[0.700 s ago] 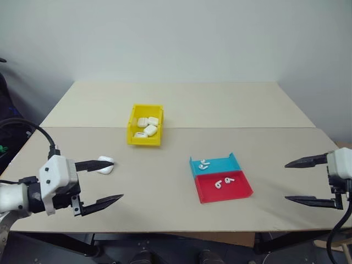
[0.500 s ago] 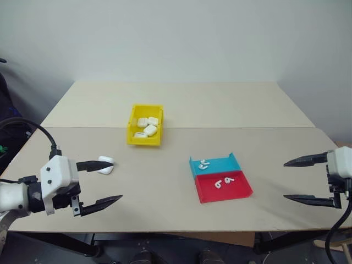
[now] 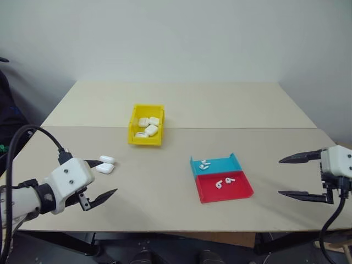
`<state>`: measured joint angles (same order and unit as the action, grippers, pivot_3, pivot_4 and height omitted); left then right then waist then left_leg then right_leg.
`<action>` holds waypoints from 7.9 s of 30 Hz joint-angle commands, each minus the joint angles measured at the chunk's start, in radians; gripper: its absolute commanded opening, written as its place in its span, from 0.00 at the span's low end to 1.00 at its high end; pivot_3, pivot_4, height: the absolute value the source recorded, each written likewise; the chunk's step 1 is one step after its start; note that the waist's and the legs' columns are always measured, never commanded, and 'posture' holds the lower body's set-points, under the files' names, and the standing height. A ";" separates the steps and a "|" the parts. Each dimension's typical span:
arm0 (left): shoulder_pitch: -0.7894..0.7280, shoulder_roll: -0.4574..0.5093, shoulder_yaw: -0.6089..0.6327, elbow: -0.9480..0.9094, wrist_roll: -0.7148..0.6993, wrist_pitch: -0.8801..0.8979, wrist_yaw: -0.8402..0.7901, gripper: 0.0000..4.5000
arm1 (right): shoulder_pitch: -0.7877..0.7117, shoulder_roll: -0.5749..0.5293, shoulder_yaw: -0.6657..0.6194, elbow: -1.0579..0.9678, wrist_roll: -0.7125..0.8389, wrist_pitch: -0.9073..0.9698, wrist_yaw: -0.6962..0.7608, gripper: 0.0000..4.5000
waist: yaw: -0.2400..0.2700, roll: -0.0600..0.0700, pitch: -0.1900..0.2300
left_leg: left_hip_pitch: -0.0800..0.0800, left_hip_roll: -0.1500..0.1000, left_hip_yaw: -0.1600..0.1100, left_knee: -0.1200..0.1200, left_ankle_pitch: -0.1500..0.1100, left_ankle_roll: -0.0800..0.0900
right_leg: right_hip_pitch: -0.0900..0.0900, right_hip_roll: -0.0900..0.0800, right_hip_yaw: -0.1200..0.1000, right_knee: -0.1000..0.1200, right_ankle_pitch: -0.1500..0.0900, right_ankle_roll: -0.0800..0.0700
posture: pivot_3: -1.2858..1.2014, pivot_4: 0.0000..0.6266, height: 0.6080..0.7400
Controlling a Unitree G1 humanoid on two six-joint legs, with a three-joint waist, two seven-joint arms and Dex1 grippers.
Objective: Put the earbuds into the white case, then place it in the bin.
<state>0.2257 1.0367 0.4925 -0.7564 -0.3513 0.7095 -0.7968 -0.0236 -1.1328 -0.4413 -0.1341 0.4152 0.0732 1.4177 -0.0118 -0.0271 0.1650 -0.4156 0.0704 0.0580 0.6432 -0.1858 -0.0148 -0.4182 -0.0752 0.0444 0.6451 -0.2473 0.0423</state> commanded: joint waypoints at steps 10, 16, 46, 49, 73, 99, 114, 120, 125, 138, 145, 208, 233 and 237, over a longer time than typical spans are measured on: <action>-0.714 0.208 -0.476 0.311 -0.078 0.786 0.104 1.00 | -0.005 0.012 0.042 -0.027 -0.017 0.022 -0.072 0.99 | -0.007 -0.001 0.001 | 0.000 -0.001 0.000 -0.001 0.000 0.000 | -0.001 0.001 0.000 0.001 0.003 0.007 | 0.52 0.24 1.00; -1.073 0.118 -0.719 0.622 -0.094 0.898 0.064 1.00 | -0.007 0.032 0.081 -0.068 -0.007 0.055 -0.110 0.99 | 0.000 -0.002 0.001 | -0.001 -0.001 -0.002 0.000 0.000 0.000 | -0.001 0.002 0.000 0.002 0.003 0.006 | 0.52 0.24 1.00; -1.402 -0.163 -1.066 1.347 0.076 0.740 -0.051 1.00 | 0.096 0.015 0.022 -0.187 0.013 0.198 -0.155 0.99 | 0.000 -0.003 0.002 | -0.006 -0.002 -0.005 0.002 0.000 0.000 | -0.003 0.001 -0.002 0.003 0.003 0.007 | 0.52 0.24 1.00; -1.410 -0.175 -1.072 1.391 0.099 0.709 -0.068 1.00 | 0.094 0.015 0.029 -0.186 -0.004 0.195 -0.163 0.99 | 0.000 -0.003 0.002 | -0.007 -0.002 -0.005 0.002 0.000 0.000 | -0.003 0.001 -0.002 0.002 0.003 0.007 | 0.52 0.24 1.00; -1.344 -0.182 -1.096 1.412 0.177 0.669 -0.173 1.00 | 0.083 0.018 0.069 -0.172 -0.044 0.198 -0.179 0.99 | -0.003 -0.003 0.002 | -0.006 -0.002 -0.005 0.003 0.000 0.000 | -0.003 0.001 -0.002 0.003 0.003 0.007 | 0.52 0.24 1.00; -1.231 -0.107 -0.700 0.897 0.163 0.549 -0.035 0.61 | 0.041 -0.043 0.056 -0.182 -0.028 0.225 -0.162 1.00 | -0.002 -0.004 0.002 | -0.008 -0.002 -0.005 0.003 0.000 0.000 | -0.004 0.000 -0.002 0.003 0.004 0.005 | 0.52 0.24 1.00; -0.710 -0.414 -0.504 0.282 0.133 -0.085 0.167 0.61 | -0.493 -0.133 0.536 -0.201 -0.173 0.211 0.042 1.00 | -0.004 -0.002 0.001 | -0.005 -0.002 -0.004 0.004 0.000 0.000 | -0.002 0.000 0.000 0.003 0.008 0.001 | 0.52 0.24 1.00; -0.569 -0.586 -0.483 0.375 0.062 -0.462 0.110 0.61 | -0.649 -0.022 0.708 -0.126 -0.357 -0.037 0.093 0.74 | 0.000 -0.001 0.000 | -0.006 -0.002 -0.003 0.005 0.000 0.000 | -0.002 0.000 -0.001 0.002 0.008 0.001 | 0.52 0.24 1.00; -0.459 -0.618 -0.483 0.421 -0.009 -0.670 -0.047 0.61 | -0.784 0.051 0.850 0.017 -0.463 -0.263 0.188 0.74 | -0.001 -0.001 0.000 | -0.006 -0.002 -0.003 0.006 0.000 0.000 | -0.002 0.000 -0.001 0.002 0.009 0.001 | 0.52 0.24 1.00; -0.333 -0.569 -0.465 0.449 -0.137 -0.865 -0.292 0.61 | -0.984 0.161 1.147 0.127 -0.529 -0.381 0.197 0.47 | 0.001 0.001 0.000 | -0.006 -0.001 -0.002 0.006 0.000 0.000 | -0.002 0.000 -0.001 0.002 0.009 0.000 | 0.52 0.24 1.00; -0.318 -0.568 -0.467 0.470 -0.129 -0.890 -0.290 0.61 | -1.010 0.223 1.195 0.170 -0.590 -0.378 0.197 0.47 | -0.002 0.001 -0.001 | -0.005 -0.001 -0.002 0.006 0.000 0.000 | -0.002 0.000 -0.001 0.003 0.009 0.000 | 0.52 0.24 1.00; -0.273 -0.521 -0.476 0.459 -0.082 -0.910 -0.265 0.61 | -0.989 0.368 1.169 0.339 -0.732 -0.474 0.185 0.28 | -0.003 0.001 -0.001 | -0.005 0.000 -0.001 0.004 0.000 0.000 | -0.003 0.000 -0.001 0.002 0.009 -0.001 | 0.52 0.24 1.00; -0.397 -0.571 -0.477 0.425 -0.184 -0.849 -0.237 0.61 | -0.902 0.229 0.881 0.024 -0.341 -0.082 0.193 0.14 | 0.006 0.001 -0.001 | -0.006 0.000 -0.002 0.004 0.000 0.000 | -0.003 0.000 -0.002 0.002 0.009 -0.001 | 0.52 0.24 1.00; -0.466 -0.578 -0.498 0.406 -0.242 -0.788 -0.248 0.61 | -0.843 0.173 0.666 -0.041 -0.148 0.120 0.109 0.14 | 0.008 0.001 0.000 | -0.006 0.000 -0.002 0.004 0.000 0.000 | -0.002 0.000 -0.002 0.002 0.009 -0.001 | 0.52 0.24 1.00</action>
<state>-0.2233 0.4598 0.0000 -0.3130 -0.5574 -0.0966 -1.0426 -0.8721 -0.9463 0.3120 -0.1374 0.1888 0.1175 1.5440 -0.0037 -0.0263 0.1645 -0.4214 0.0702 0.0558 0.6473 -0.1855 -0.0149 -0.4201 -0.0751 0.0421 0.6466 -0.2381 0.0417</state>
